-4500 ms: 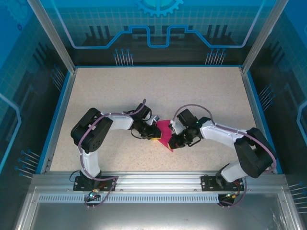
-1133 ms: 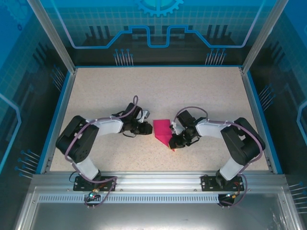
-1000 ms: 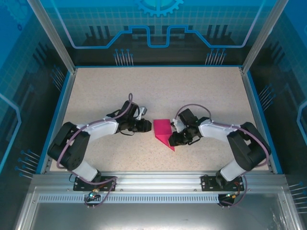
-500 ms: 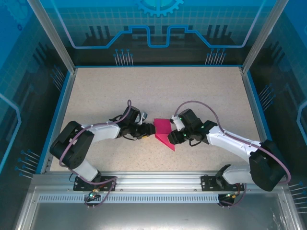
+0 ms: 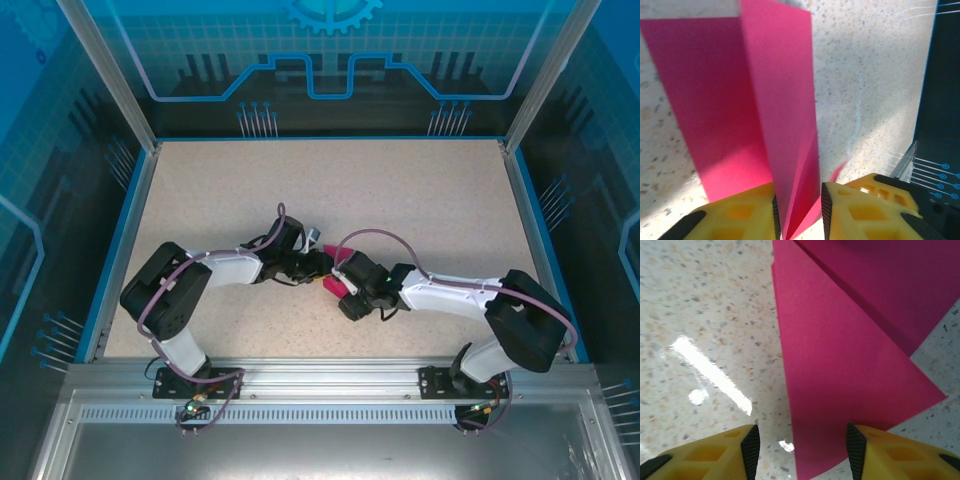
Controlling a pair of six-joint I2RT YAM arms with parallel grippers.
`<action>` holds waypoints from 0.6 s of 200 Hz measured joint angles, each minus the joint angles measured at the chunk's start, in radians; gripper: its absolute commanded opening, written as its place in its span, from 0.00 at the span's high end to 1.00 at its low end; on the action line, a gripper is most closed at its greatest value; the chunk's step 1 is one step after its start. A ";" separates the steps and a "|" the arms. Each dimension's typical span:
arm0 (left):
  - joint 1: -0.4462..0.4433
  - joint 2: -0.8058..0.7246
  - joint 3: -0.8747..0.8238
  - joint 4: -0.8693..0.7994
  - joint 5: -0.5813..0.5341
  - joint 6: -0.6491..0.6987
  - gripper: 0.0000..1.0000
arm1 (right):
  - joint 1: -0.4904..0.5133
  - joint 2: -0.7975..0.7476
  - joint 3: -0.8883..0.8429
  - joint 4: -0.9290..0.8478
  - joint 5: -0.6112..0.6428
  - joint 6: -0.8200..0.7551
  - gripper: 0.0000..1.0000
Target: Fold a paper plane with a square sheet of paper (fold left side to right side)
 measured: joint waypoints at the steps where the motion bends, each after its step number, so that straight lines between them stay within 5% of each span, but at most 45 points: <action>1: 0.000 0.000 0.001 0.001 0.001 -0.001 0.73 | 0.001 0.001 0.001 0.000 0.002 -0.001 0.47; 64: 0.000 0.003 0.009 0.015 0.014 -0.039 0.74 | 0.003 0.047 0.030 0.011 0.045 -0.019 0.49; 120: 0.001 0.003 0.009 -0.011 0.010 -0.040 0.71 | 0.003 0.065 0.037 0.016 0.063 -0.019 0.69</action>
